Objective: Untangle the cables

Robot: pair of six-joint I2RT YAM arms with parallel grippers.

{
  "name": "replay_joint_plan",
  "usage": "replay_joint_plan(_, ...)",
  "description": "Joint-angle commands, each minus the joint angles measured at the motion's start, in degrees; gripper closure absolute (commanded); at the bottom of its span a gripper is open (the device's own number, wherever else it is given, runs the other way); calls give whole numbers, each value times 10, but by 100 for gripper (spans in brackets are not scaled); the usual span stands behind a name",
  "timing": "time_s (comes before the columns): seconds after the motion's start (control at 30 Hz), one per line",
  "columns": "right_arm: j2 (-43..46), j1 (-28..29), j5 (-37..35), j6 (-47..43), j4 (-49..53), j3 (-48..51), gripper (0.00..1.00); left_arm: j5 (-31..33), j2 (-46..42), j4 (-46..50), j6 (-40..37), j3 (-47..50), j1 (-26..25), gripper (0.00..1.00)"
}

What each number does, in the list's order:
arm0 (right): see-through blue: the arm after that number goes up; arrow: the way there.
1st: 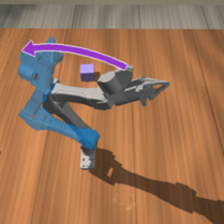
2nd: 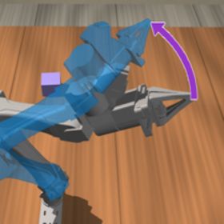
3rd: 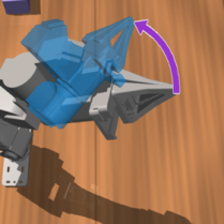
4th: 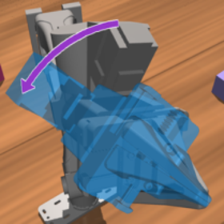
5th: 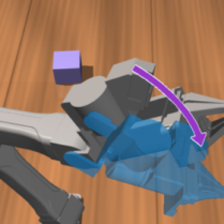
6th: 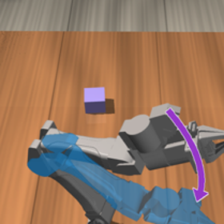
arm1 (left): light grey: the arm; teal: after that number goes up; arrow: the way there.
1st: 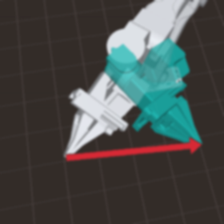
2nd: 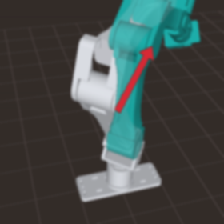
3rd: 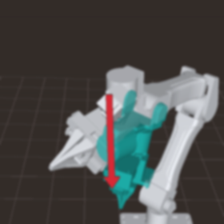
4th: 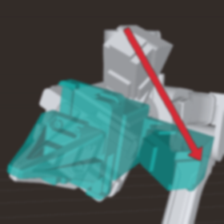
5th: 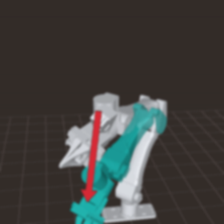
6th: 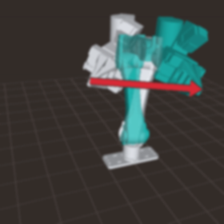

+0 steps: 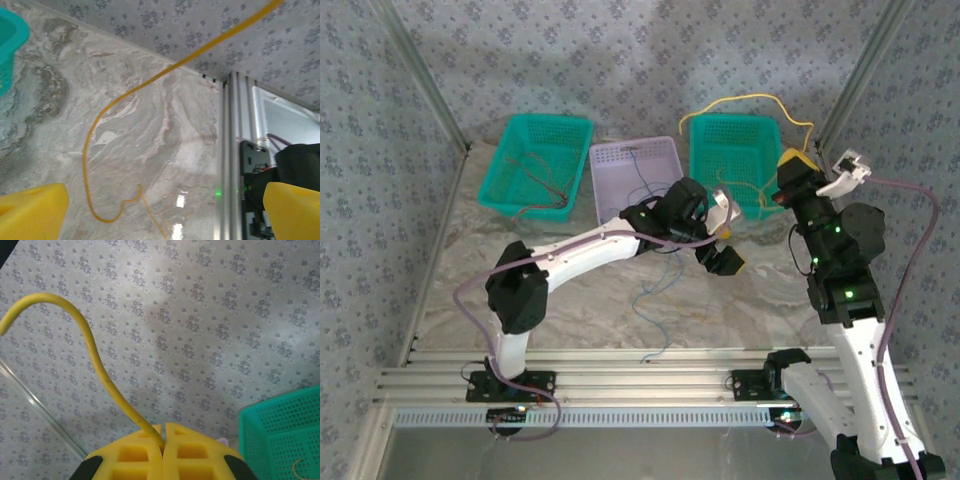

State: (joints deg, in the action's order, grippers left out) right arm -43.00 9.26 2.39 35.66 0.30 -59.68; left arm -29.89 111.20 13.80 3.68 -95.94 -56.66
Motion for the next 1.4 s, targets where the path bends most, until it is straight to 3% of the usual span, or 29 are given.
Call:
replay_joint_plan(0.0, 10, -2, 23, 27, 10, -25, 100, 29, 21, 10, -37, -25, -8, 0)
replay_joint_plan(0.27, 13, 0, 47, 50, 10, -32, 100, 87, 58, -31, -33, -20, -10, 1)
replay_joint_plan(0.33, 12, -1, 53, 58, 5, -31, 100, 81, 64, -46, -21, -20, -7, 7)
replay_joint_plan(0.37, 13, 0, 54, 59, 4, -32, 100, 68, 66, -50, -13, -23, -2, 16)
replay_joint_plan(0.47, 13, 0, 48, 55, 7, -32, 100, 18, 73, -33, 3, -47, 11, 61)
replay_joint_plan(0.57, 12, -1, 42, 51, 5, -32, 100, 10, 62, -29, 5, -41, 16, 84)
replay_joint_plan(0.67, 6, 0, 25, 37, 2, -31, 100, 11, 32, -41, 11, -12, 17, 100)
replay_joint_plan(0.97, -90, -13, -20, -41, -27, -65, 100, 37, -160, -123, 58, 178, 7, 100)
replay_joint_plan(1.37, -366, -91, 33, -15, -81, -171, 100, 89, -383, -21, 19, 274, 8, 100)
